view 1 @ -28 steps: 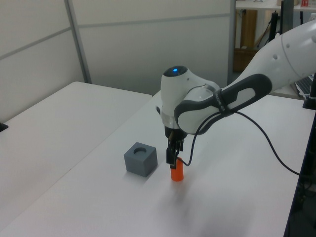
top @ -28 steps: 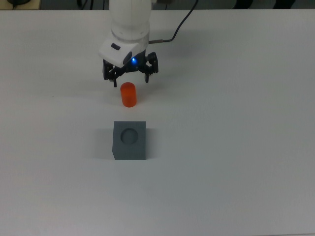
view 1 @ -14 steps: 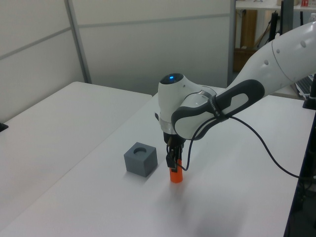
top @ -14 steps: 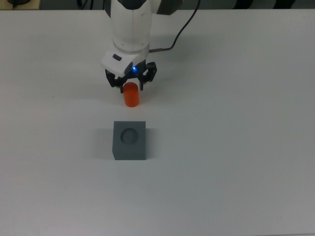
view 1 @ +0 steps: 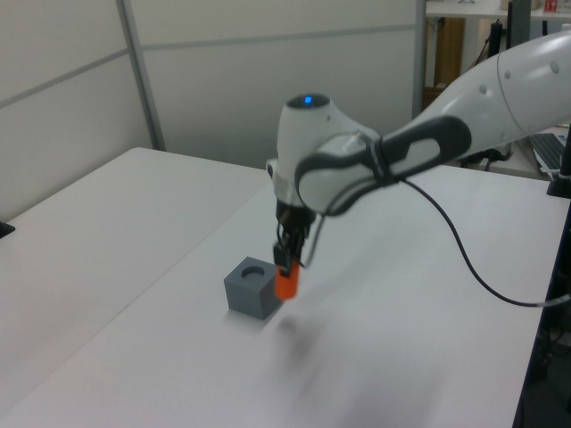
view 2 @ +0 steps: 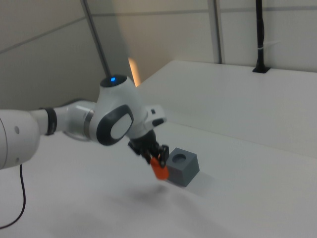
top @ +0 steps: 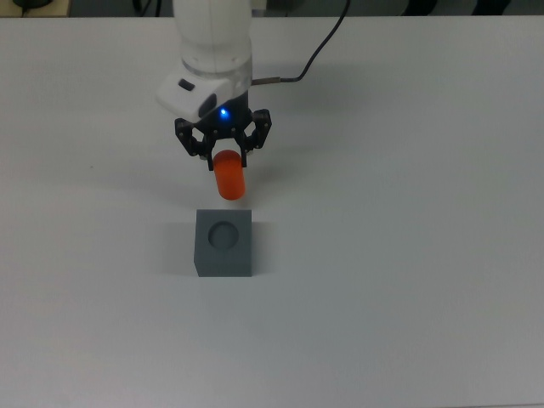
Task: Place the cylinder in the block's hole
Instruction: 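Lift the orange cylinder and carry it toward the grey block, then lower the orange cylinder into the hole of the grey block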
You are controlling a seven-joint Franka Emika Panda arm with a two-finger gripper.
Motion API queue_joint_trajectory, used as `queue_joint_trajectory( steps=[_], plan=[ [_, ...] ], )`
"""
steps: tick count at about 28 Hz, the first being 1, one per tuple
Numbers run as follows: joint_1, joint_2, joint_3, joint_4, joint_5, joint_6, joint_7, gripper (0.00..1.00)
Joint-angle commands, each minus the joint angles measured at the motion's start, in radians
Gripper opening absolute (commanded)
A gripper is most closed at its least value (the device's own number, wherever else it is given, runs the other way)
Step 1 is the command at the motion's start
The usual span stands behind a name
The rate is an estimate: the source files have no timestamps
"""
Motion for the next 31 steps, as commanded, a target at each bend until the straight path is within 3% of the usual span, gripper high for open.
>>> queue_joint_trajectory(
  steps=[1, 10, 19, 31],
  plan=[
    [-0.024, 0.012, -0.005, 0.1, 0.082, 0.001, 0.012, 0.01],
    [-0.028, 0.096, -0.007, 0.217, 0.097, 0.011, 0.049, 0.04],
    [-0.03, 0.159, -0.007, 0.25, 0.086, 0.016, 0.044, 0.05],
    [-0.03, 0.193, -0.007, 0.252, 0.082, 0.086, 0.046, 0.06]
  ],
)
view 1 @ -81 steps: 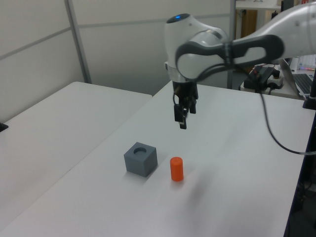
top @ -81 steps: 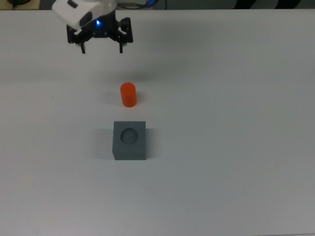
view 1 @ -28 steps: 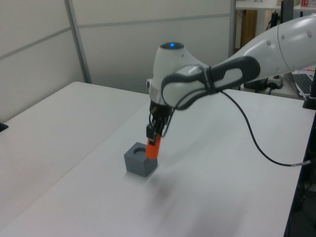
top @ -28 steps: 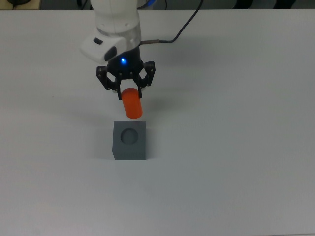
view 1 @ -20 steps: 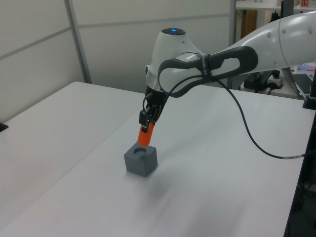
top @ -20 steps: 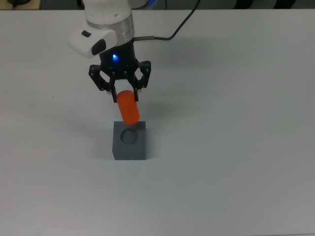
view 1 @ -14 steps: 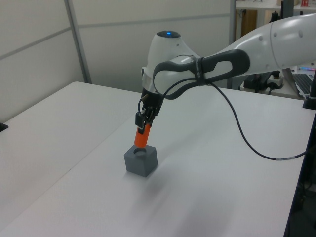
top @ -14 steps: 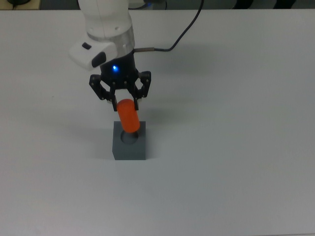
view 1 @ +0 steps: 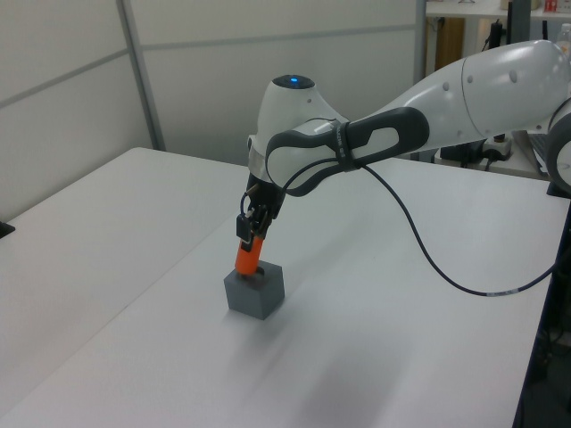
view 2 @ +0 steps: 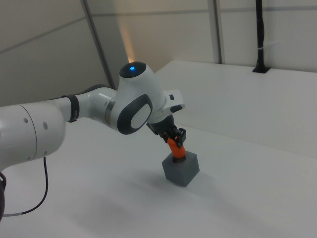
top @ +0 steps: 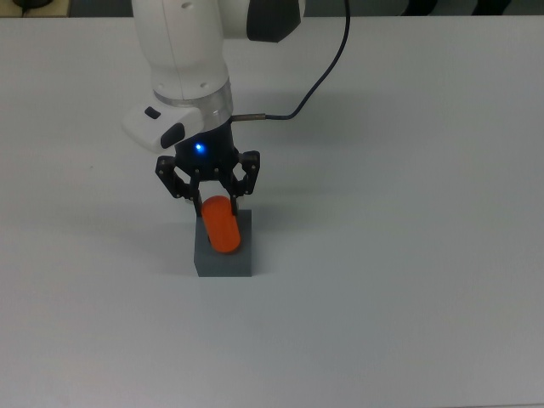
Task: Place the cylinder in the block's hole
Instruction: 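Lower the orange cylinder into the hole of the grey block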
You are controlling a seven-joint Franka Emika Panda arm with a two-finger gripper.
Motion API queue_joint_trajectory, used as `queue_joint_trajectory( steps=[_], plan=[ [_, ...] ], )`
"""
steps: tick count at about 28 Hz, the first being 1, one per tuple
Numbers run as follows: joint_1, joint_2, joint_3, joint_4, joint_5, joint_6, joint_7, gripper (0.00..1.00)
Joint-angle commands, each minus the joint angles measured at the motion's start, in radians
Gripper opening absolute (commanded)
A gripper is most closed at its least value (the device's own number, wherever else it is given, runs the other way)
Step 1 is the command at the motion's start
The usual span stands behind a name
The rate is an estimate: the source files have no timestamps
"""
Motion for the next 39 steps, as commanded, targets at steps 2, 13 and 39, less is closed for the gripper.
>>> queue_joint_trajectory(
  steps=[2, 13, 39],
  plan=[
    [-0.002, 0.02, -0.002, 0.02, 0.003, 0.019, 0.008, 0.06],
    [0.0, 0.008, -0.002, 0.006, 0.002, 0.0, 0.0, 0.06],
    [-0.015, -0.007, -0.003, 0.009, -0.031, -0.089, 0.009, 1.0]
  ],
)
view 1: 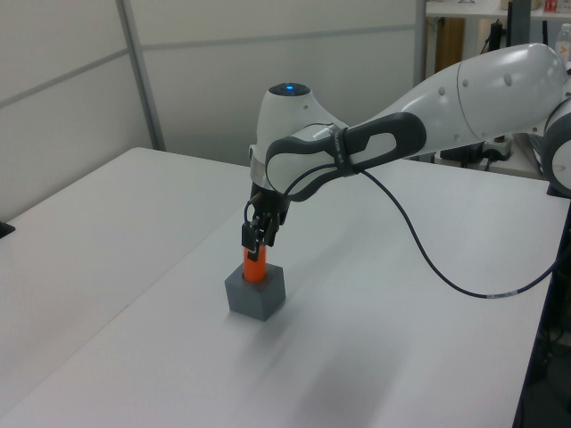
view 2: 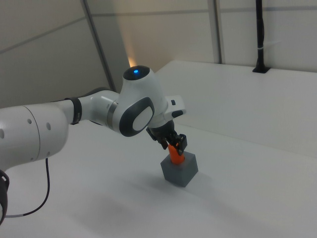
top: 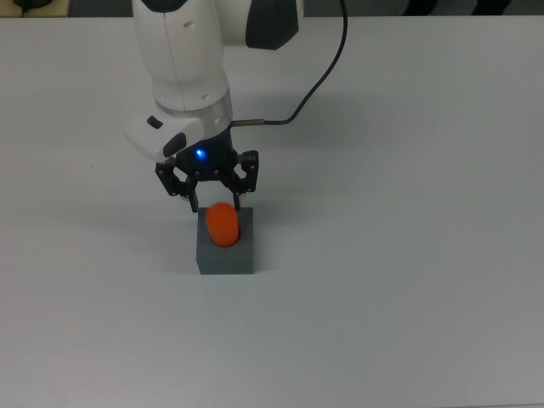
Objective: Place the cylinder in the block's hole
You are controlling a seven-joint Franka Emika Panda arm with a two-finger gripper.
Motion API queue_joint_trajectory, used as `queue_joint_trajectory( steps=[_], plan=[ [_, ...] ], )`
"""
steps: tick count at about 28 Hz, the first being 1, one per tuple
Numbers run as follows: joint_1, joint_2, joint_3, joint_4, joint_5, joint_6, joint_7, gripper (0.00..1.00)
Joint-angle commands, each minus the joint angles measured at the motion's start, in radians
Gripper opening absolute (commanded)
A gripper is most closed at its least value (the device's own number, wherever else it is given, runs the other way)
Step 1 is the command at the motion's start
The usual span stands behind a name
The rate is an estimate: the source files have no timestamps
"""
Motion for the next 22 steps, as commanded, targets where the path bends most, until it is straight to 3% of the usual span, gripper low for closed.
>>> queue_joint_trajectory(
  steps=[1, 7, 10, 11, 13, 22],
  plan=[
    [-0.018, -0.028, -0.001, 0.01, -0.015, -0.034, 0.01, 1.0],
    [-0.021, -0.091, -0.027, 0.021, -0.023, -0.21, 0.0, 1.0],
    [-0.02, -0.106, -0.039, 0.038, -0.064, -0.313, -0.003, 1.0],
    [-0.021, -0.113, -0.038, 0.053, -0.107, -0.378, -0.004, 1.0],
    [-0.021, -0.117, -0.038, 0.061, -0.139, -0.428, -0.004, 1.0],
    [-0.023, -0.12, -0.039, 0.064, -0.21, -0.457, -0.003, 1.0]
  ],
)
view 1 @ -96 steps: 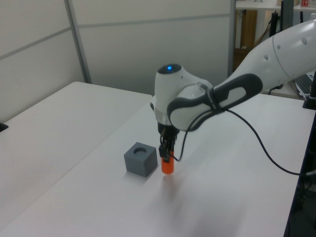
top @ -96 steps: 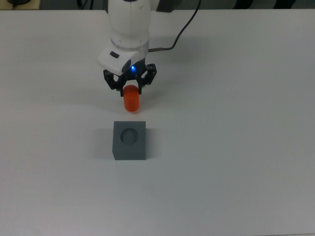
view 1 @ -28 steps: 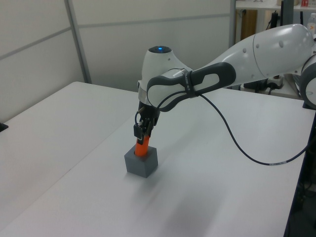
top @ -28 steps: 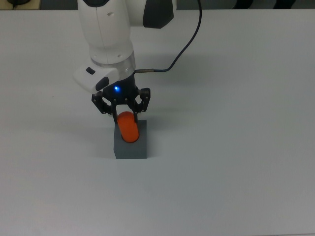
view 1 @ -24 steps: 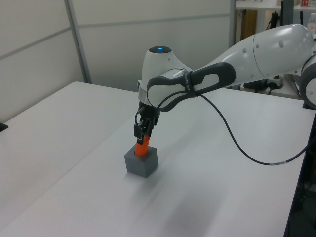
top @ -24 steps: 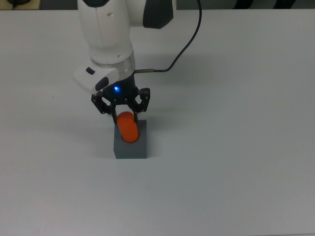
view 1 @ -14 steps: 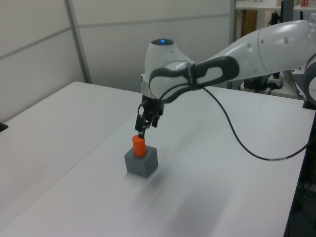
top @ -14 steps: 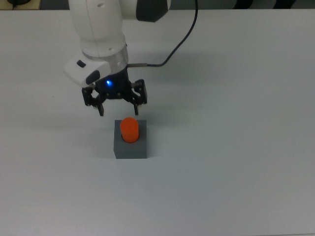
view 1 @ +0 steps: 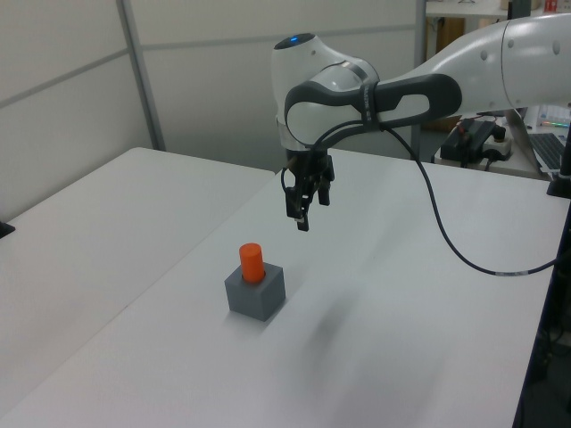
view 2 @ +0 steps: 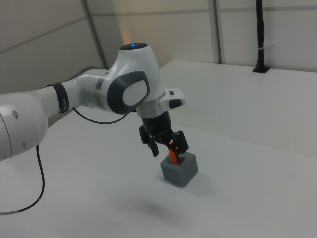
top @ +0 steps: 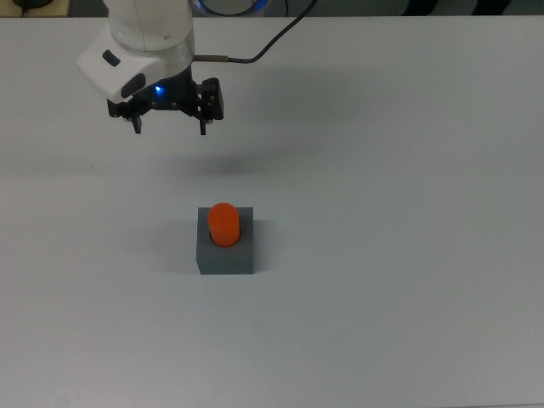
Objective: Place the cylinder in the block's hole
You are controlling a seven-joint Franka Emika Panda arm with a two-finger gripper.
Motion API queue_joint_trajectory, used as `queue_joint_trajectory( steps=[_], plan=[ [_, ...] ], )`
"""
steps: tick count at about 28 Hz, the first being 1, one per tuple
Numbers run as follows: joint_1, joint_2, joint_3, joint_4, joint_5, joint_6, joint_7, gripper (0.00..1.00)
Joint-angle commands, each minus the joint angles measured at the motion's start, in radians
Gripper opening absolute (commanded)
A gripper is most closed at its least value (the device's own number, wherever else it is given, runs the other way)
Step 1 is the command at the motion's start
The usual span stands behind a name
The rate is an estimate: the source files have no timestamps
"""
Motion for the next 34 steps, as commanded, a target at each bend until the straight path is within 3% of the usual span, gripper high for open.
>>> queue_joint_trajectory(
  steps=[1, 14, 34],
  plan=[
    [0.002, 0.001, -0.004, 0.006, -0.043, -0.022, 0.0, 1.0],
    [0.008, 0.008, 0.007, 0.005, -0.017, -0.033, 0.0, 1.0],
    [0.009, 0.022, 0.001, 0.003, -0.02, -0.025, -0.007, 1.0]
  ],
)
